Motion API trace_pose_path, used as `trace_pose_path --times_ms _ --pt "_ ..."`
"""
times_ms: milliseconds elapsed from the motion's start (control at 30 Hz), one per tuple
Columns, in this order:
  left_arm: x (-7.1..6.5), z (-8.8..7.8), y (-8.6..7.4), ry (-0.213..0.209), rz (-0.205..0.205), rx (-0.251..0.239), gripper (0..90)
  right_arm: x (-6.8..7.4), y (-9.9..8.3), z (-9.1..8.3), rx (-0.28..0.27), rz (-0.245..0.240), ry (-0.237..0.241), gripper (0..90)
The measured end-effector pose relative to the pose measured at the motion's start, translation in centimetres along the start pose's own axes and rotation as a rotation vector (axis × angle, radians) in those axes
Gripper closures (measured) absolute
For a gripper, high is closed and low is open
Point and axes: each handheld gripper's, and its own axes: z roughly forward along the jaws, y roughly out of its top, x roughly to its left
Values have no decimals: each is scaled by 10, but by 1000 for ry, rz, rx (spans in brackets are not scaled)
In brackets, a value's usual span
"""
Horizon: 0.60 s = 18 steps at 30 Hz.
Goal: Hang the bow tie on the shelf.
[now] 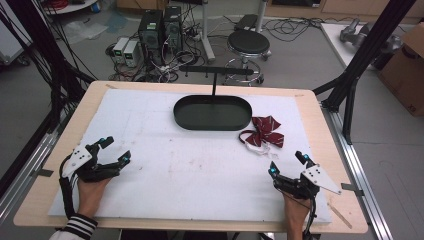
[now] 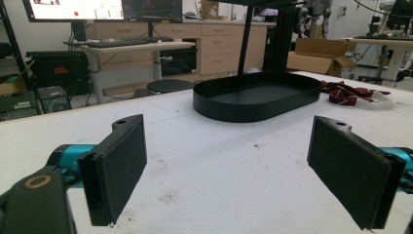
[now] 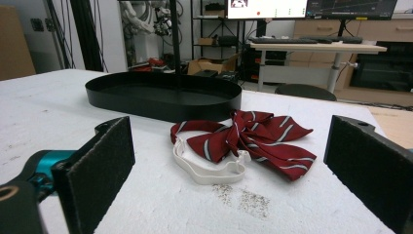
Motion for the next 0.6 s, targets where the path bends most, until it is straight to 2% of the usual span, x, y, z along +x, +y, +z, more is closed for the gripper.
trace_pose_path --times_ms 367,600 --pt "0 -1 0 5 2 -6 148 0 0 1 2 -8 -8 33" --pt "-1 -1 0 8 3 -14 148 0 1 3 23 -12 -13 33"
